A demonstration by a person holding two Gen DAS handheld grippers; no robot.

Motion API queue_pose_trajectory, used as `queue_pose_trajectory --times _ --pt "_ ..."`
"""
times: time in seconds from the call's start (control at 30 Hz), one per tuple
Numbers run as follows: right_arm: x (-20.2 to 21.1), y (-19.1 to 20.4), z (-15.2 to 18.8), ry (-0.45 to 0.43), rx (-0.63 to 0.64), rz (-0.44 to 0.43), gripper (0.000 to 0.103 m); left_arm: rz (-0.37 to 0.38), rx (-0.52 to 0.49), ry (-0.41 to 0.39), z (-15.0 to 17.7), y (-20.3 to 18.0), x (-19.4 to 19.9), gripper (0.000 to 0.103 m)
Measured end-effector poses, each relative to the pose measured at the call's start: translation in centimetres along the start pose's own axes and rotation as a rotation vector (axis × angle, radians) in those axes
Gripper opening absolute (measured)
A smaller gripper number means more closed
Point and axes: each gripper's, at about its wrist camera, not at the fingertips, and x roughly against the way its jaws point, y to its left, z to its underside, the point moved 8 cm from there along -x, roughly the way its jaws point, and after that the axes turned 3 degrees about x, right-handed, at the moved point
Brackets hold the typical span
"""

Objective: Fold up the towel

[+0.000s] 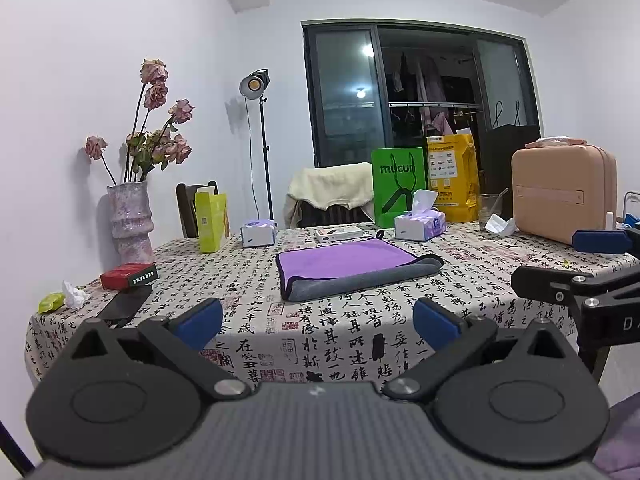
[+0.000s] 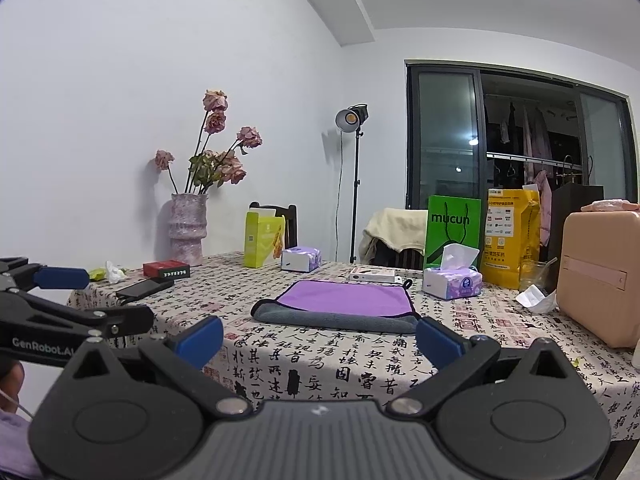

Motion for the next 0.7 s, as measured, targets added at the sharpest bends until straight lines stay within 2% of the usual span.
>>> queue_pose_trajectory --times 0.7 --pt "-0.11 -0.06 0.35 0.008 0.003 0.013 0.103 0.001 0.002 0.01 0.22 0.33 -0.18 0.103"
